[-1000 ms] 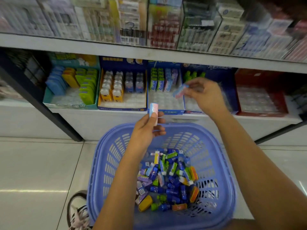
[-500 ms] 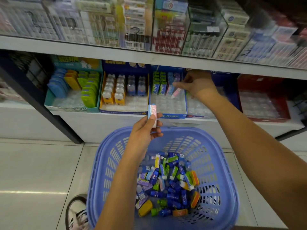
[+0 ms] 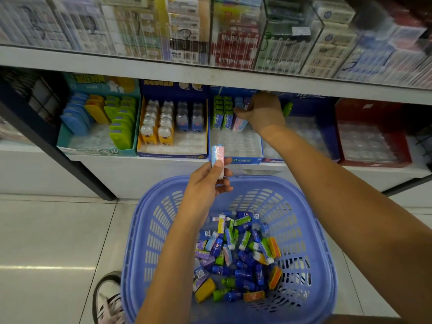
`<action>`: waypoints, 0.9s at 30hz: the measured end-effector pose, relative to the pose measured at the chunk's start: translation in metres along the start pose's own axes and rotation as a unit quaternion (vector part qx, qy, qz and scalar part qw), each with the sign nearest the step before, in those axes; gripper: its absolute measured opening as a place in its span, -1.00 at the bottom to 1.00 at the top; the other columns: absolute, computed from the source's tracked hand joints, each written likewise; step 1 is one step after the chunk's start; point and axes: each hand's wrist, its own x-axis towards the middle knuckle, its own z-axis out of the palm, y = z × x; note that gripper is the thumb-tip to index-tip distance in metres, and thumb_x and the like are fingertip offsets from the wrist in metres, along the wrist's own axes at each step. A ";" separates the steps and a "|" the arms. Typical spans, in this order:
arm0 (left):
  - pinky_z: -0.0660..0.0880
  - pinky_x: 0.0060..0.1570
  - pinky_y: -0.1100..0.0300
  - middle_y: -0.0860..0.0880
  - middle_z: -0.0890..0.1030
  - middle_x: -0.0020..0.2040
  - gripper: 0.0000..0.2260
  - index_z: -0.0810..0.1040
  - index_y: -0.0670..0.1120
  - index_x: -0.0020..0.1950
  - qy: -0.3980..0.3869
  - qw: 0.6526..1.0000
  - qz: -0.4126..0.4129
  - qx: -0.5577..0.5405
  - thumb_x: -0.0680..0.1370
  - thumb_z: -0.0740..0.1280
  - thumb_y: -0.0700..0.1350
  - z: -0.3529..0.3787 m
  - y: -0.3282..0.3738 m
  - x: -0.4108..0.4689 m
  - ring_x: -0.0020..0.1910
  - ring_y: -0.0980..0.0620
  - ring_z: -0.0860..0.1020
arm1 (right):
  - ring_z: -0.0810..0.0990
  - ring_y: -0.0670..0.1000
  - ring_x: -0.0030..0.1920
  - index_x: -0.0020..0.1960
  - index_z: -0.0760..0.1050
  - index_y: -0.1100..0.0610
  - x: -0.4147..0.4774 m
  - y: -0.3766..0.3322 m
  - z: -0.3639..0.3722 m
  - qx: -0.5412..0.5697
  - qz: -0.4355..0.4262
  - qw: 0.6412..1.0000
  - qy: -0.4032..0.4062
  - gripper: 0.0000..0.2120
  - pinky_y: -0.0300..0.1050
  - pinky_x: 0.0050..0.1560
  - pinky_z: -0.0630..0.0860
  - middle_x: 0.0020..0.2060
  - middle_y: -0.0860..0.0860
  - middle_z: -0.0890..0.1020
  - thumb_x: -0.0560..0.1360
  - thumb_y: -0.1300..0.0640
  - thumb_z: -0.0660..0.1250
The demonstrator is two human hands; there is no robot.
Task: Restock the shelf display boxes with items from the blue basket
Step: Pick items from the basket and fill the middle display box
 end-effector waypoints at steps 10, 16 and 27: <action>0.51 -0.24 0.34 -0.03 0.54 -0.07 -0.75 0.56 -0.10 0.22 0.022 0.999 0.022 0.036 0.63 0.19 -0.07 0.004 0.005 -0.002 -0.29 0.12 0.47 | 0.61 0.08 -0.03 -0.02 0.50 0.25 0.002 0.000 0.004 0.055 0.045 0.997 -0.012 -0.47 -0.14 -0.17 0.47 -0.12 0.15 0.59 0.39 -0.24 0.40; 0.53 -0.26 0.35 0.02 0.50 -0.19 -0.83 0.57 0.05 0.11 0.044 0.997 0.020 0.054 0.61 0.22 -0.04 0.003 0.006 -0.002 -0.28 0.14 0.48 | 0.63 0.04 -0.37 -0.12 0.60 0.38 -0.013 0.012 0.014 0.329 0.109 0.938 0.001 -0.54 -0.03 -0.01 0.62 -0.23 0.25 0.68 0.43 -0.07 0.42; 0.57 -0.15 0.36 -0.02 0.65 -0.02 -0.88 0.56 -0.03 0.08 0.073 0.992 0.039 0.092 0.57 0.30 -0.17 -0.001 0.004 0.001 -0.17 0.20 0.65 | 0.42 -0.04 -0.43 -0.22 0.38 0.18 -0.014 -0.004 0.020 0.083 0.124 0.989 -0.005 -0.53 -0.24 -0.54 0.27 -0.38 0.04 0.45 0.41 -0.25 0.36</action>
